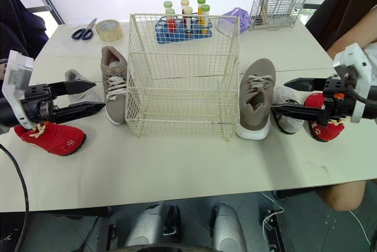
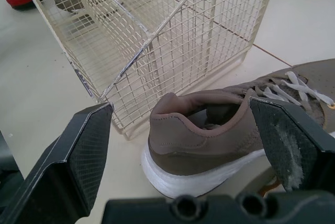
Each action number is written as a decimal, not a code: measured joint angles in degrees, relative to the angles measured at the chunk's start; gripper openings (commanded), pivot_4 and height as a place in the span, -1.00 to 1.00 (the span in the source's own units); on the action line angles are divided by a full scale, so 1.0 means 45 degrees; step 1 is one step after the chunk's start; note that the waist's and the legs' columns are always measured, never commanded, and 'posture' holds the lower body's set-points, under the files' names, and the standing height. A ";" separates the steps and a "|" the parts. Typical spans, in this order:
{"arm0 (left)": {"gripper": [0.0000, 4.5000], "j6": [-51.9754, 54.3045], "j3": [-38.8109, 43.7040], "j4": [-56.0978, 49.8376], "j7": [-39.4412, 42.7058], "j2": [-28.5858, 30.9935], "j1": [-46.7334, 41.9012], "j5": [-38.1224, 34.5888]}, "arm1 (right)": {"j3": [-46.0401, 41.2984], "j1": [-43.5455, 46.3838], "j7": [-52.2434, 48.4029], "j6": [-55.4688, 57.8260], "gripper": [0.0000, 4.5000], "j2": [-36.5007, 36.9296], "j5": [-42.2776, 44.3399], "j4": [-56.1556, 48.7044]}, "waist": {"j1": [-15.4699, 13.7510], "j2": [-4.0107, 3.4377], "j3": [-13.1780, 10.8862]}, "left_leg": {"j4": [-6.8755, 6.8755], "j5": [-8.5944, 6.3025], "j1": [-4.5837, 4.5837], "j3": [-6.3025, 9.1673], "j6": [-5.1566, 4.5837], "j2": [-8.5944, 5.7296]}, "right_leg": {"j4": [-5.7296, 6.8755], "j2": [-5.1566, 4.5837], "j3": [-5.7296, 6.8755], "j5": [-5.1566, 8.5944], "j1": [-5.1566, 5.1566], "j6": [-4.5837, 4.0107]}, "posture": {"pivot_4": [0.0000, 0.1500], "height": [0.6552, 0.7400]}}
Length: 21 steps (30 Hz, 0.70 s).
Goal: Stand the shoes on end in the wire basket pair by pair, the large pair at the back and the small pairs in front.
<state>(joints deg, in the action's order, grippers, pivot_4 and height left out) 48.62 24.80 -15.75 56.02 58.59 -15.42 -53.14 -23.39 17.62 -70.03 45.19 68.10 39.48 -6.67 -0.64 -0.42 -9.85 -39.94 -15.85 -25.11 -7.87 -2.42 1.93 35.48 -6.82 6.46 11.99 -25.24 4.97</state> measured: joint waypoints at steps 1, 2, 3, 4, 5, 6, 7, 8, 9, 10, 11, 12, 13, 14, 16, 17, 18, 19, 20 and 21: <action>0.99 0.0007 0.0031 0.0000 -0.0001 0.0000 0.0000 -0.0002 | -0.0022 -0.0023 -0.0002 0.0029 1.00 0.0001 0.0014 -0.0005 | 0.0004 0.0000 0.0000 | 0.0000 0.0000 0.0000 0.0000 0.0000 0.0002 | 0.0000 0.0001 0.0000 0.0000 -0.0001 0.0000 | 1.00 1.00; 0.99 0.0008 0.0078 -0.0024 0.0002 0.0000 0.0022 -0.0008 | -0.0128 -0.0181 0.0005 0.0092 1.00 0.0006 0.0031 -0.0109 | 0.0006 0.0000 0.0000 | 0.0000 0.0000 0.0000 0.0000 0.0000 0.0002 | 0.0001 0.0001 0.0000 0.0000 -0.0001 0.0000 | 1.00 1.00; 0.99 0.0019 0.0122 -0.0035 -0.0001 0.0000 0.0044 -0.0010 | -0.0222 -0.0364 0.0006 0.0158 1.00 0.0006 0.0043 -0.0251 | -0.0001 -0.0001 0.0000 | 0.0000 0.0000 0.0000 0.0000 0.0000 0.0002 | 0.0001 0.0001 0.0000 0.0000 -0.0001 0.0001 | 1.00 1.00; 0.99 0.0074 0.0151 -0.0036 -0.0035 -0.0005 0.0047 -0.0018 | -0.0270 -0.0459 0.0018 0.0219 1.00 0.0005 0.0046 -0.0341 | -0.0002 -0.0001 0.0000 | 0.0000 0.0000 0.0000 -0.0001 0.0000 0.0001 | 0.0001 0.0000 0.0000 -0.0001 -0.0001 0.0001 | 1.00 1.00; 0.99 0.0127 0.0151 -0.0035 -0.0065 -0.0006 0.0042 -0.0028 | -0.0319 -0.0481 0.0024 0.0250 1.00 0.0005 0.0049 -0.0401 | -0.0003 -0.0001 0.0001 | 0.0000 0.0000 0.0000 -0.0001 0.0000 0.0001 | 0.0001 0.0000 0.0000 -0.0001 -0.0001 0.0001 | 1.00 1.00; 0.99 0.0198 0.0148 -0.0027 -0.0078 -0.0020 -0.0021 -0.0089 | -0.0450 -0.0580 0.0053 0.0294 1.00 0.0005 0.0059 -0.0504 | -0.0016 0.0000 0.0000 | -0.0001 0.0000 0.0000 0.0001 0.0000 0.0001 | 0.0001 0.0000 0.0001 0.0000 0.0000 0.0000 | 1.00 1.00; 0.99 0.0222 0.0148 -0.0029 -0.0075 -0.0020 -0.0041 -0.0149 | -0.0522 -0.0647 0.0081 0.0352 1.00 0.0005 0.0069 -0.0565 | -0.0019 0.0002 0.0001 | -0.0001 0.0000 0.0000 0.0002 0.0000 0.0001 | 0.0000 0.0000 0.0002 0.0000 0.0003 0.0000 | 1.00 1.00; 0.99 0.0238 0.0148 -0.0030 -0.0070 -0.0020 -0.0060 -0.0173 | -0.0625 -0.0765 0.0129 0.0454 1.00 0.0005 0.0093 -0.0691 | -0.0021 0.0001 0.0001 | -0.0001 0.0000 0.0000 0.0001 0.0000 0.0000 | 0.0000 -0.0001 0.0000 0.0000 0.0003 0.0000 | 1.00 1.00; 0.99 0.0263 0.0146 -0.0032 -0.0072 -0.0020 -0.0079 -0.0218 | -0.0713 -0.0946 0.0156 0.0546 1.00 0.0004 0.0167 -0.0832 | -0.0021 0.0001 0.0001 | -0.0001 0.0000 0.0000 0.0002 0.0000 0.0000 | 0.0000 -0.0001 0.0001 0.0000 0.0003 0.0000 | 1.00 1.00; 0.99 0.0286 0.0140 -0.0032 -0.0073 -0.0021 -0.0088 -0.0254 | -0.0804 -0.1062 0.0193 0.0637 1.00 -0.0002 0.0207 -0.0966 | -0.0014 0.0001 0.0001 | -0.0001 0.0000 0.0000 0.0000 0.0000 0.0000 | 0.0000 -0.0001 -0.0001 0.0000 0.0001 0.0000 | 1.00 1.00; 0.99 0.0297 0.0140 -0.0036 -0.0072 -0.0021 -0.0101 -0.0271 | -0.0904 -0.1187 0.0237 0.0700 1.00 -0.0003 0.0282 -0.1046 | -0.0014 0.0001 0.0001 | -0.0001 0.0000 0.0000 0.0001 -0.0001 0.0000 | 0.0000 -0.0001 -0.0001 0.0000 0.0002 0.0000 | 1.00 1.00; 0.99 0.0298 0.0139 -0.0034 -0.0065 -0.0021 -0.0106 -0.0274 | -0.0993 -0.1303 0.0311 0.0764 1.00 -0.0009 0.0310 -0.1144 | -0.0010 0.0001 0.0001 | -0.0001 0.0000 0.0000 0.0001 -0.0001 0.0000 | 0.0000 0.0000 -0.0001 0.0000 0.0002 0.0000 | 1.00 1.00; 0.99 0.0298 0.0135 -0.0030 -0.0061 -0.0022 -0.0111 -0.0273 | -0.1071 -0.1411 0.0407 0.0848 1.00 -0.0028 0.0354 -0.1258 | -0.0007 0.0001 0.0001 | -0.0001 0.0000 0.0001 0.0001 -0.0001 0.0000 | 0.0002 -0.0001 -0.0001 0.0000 0.0002 0.0000 | 1.00 1.00; 0.99 0.0297 0.0134 -0.0029 -0.0053 -0.0022 -0.0116 -0.0272 | -0.1141 -0.1498 0.0497 0.0947 1.00 -0.0045 0.0407 -0.1344 | -0.0008 0.0001 0.0001 | -0.0001 0.0000 0.0001 0.0001 -0.0001 0.0000 | 0.0001 -0.0001 -0.0001 0.0000 0.0002 0.0000 | 1.00 1.00; 0.99 0.0296 0.0107 -0.0023 -0.0026 -0.0023 -0.0125 -0.0270 | -0.1230 -0.1539 0.0830 0.1100 1.00 -0.0156 0.0478 -0.1559 | -0.0009 0.0001 0.0001 | -0.0001 0.0000 0.0001 0.0001 0.0000 0.0000 | 0.0001 -0.0001 -0.0001 0.0000 0.0001 0.0000 | 1.00 1.00; 0.99 0.0294 0.0080 -0.0018 0.0001 -0.0023 -0.0133 -0.0266 | -0.1296 -0.1541 0.1028 0.1173 1.00 -0.0234 0.0509 -0.1661 | -0.0015 0.0001 0.0001 | 0.0000 0.0000 0.0001 0.0001 0.0000 0.0000 | 0.0001 -0.0001 -0.0001 0.0000 0.0001 -0.0001 | 1.00 1.00; 0.99 0.0294 0.0049 -0.0015 0.0016 -0.0025 -0.0142 -0.0264 | -0.1348 -0.1548 0.1207 0.1239 1.00 -0.0294 0.0512 -0.1756 | -0.0019 0.0001 0.0001 | -0.0001 0.0000 0.0000 0.0001 -0.0001 0.0000 | 0.0000 -0.0001 -0.0001 0.0001 0.0001 -0.0001 | 1.00 1.00; 0.99 0.0293 0.0006 -0.0009 0.0026 -0.0035 -0.0164 -0.0265 | -0.1381 -0.1599 0.1421 0.1287 1.00 -0.0335 0.0504 -0.1879 | -0.0022 0.0001 0.0001 | -0.0001 0.0000 0.0000 0.0001 -0.0001 0.0000 | 0.0000 -0.0001 -0.0001 0.0001 0.0002 -0.0001 | 1.00 1.00; 0.99 0.0293 -0.0046 0.0004 0.0034 -0.0047 -0.0208 -0.0265 | -0.1399 -0.1682 0.1626 0.1332 1.00 -0.0369 0.0491 -0.2014 | -0.0026 0.0001 0.0001 | -0.0001 0.0000 0.0000 0.0001 -0.0001 0.0000 | 0.0000 -0.0001 -0.0001 0.0001 0.0003 -0.0001 | 1.00 1.00; 0.99 0.0293 -0.0121 0.0020 0.0037 -0.0052 -0.0263 -0.0265 | -0.1398 -0.1761 0.1834 0.1430 1.00 -0.0403 0.0472 -0.2143 | -0.0026 0.0001 0.0001 | -0.0001 0.0000 0.0000 0.0002 -0.0001 0.0000 | -0.0001 -0.0001 -0.0001 0.0001 0.0003 -0.0001 | 1.00 1.00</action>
<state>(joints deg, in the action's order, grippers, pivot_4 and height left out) 49.94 24.26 -15.66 56.19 58.36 -16.60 -54.33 -29.68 9.69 -61.78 51.62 66.29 41.60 -16.31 -0.75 -0.42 -9.85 -39.95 -15.86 -25.11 -7.87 -2.42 1.93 35.48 -6.82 6.45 11.99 -25.23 4.97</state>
